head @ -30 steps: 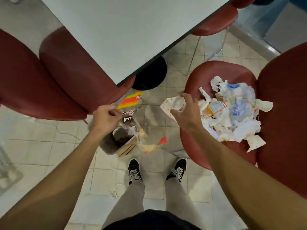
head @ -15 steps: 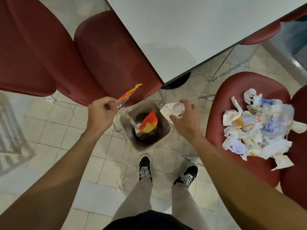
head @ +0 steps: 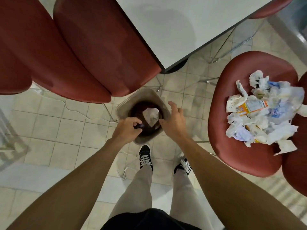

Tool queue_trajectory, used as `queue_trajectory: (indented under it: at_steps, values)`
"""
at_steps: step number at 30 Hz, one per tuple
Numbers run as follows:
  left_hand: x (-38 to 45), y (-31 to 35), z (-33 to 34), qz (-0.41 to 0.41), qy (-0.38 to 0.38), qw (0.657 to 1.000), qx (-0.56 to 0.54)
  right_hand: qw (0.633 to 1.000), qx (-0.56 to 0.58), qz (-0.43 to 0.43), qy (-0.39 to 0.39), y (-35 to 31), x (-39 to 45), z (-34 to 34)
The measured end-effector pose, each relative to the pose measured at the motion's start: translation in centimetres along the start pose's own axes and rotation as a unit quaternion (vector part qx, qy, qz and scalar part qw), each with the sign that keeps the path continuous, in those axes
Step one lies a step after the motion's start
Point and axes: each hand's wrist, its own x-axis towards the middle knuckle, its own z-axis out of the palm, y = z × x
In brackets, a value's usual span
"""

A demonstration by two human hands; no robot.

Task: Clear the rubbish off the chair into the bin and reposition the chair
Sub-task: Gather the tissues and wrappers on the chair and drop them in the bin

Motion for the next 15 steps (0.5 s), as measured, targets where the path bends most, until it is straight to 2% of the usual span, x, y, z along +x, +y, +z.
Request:
queue_trajectory:
  at_steps: [9,15]
  values:
    - [0.7,4.3,2.0,0.006,-0.034,0.999,0.018,0.999,0.02,0.031,0.027,5.2,0.0,-5.2]
    - [1.2,11.8,7.1,0.073,-0.064,0.995,0.029,0.993,0.028,0.085,0.073,12.7,-0.6,-11.6]
